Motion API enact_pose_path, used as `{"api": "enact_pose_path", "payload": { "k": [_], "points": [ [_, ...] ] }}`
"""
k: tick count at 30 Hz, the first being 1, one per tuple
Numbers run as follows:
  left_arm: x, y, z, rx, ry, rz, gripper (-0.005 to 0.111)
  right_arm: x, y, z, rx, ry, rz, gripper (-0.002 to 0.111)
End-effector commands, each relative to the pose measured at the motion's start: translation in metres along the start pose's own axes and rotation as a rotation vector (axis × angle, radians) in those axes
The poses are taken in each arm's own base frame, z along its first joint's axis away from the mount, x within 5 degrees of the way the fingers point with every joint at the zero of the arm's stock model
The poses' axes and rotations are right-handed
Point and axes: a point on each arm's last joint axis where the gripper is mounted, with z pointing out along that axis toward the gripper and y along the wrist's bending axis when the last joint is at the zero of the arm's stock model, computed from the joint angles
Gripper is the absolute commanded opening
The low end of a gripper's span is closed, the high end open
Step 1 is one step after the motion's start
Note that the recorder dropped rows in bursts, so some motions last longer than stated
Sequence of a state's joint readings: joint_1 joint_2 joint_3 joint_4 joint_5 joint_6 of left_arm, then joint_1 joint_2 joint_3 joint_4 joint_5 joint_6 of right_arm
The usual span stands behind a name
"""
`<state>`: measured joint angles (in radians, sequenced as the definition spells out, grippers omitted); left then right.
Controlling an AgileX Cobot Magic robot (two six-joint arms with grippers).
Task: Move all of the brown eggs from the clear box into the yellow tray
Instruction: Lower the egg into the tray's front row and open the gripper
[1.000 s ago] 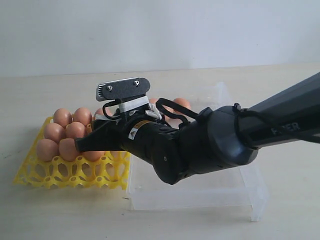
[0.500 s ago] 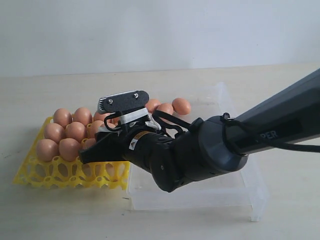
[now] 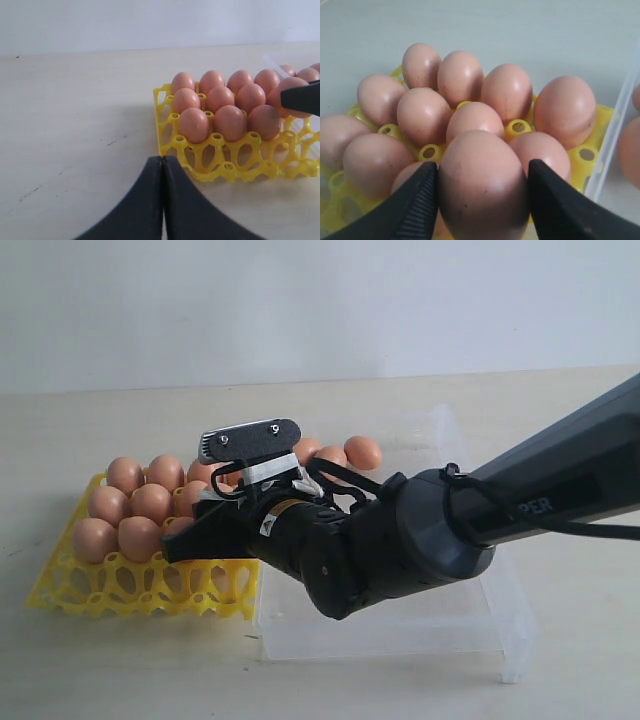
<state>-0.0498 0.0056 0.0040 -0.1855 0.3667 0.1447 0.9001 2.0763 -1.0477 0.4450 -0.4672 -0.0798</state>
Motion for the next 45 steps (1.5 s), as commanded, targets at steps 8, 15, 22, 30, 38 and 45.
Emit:
{"api": "enact_pose_path", "payload": {
  "k": [8, 15, 22, 30, 38, 45],
  "points": [
    [-0.002, 0.0, -0.001, -0.002, -0.019, 0.0, 0.0, -0.005, -0.001, 0.0, 0.002, -0.018, 0.005, 0.0],
    [-0.002, 0.0, -0.001, -0.002, -0.019, 0.0, 0.0, -0.005, -0.001, 0.0, 0.002, -0.014, -0.011, 0.009],
    [-0.002, 0.0, -0.001, -0.002, -0.019, 0.0, 0.0, -0.006, -0.003, 0.0, 0.01, -0.026, -0.012, 0.049],
    [-0.002, 0.0, -0.001, -0.002, -0.019, 0.0, 0.0, -0.008, -0.008, 0.001, 0.04, -0.041, -0.024, 0.053],
    [-0.002, 0.0, -0.001, -0.002, -0.019, 0.0, 0.0, -0.015, -0.009, -0.002, 0.043, -0.068, -0.02, 0.053],
    [-0.002, 0.0, -0.001, -0.002, -0.019, 0.0, 0.0, -0.058, -0.017, -0.03, 0.066, -0.128, -0.043, 0.051]
  ]
}}
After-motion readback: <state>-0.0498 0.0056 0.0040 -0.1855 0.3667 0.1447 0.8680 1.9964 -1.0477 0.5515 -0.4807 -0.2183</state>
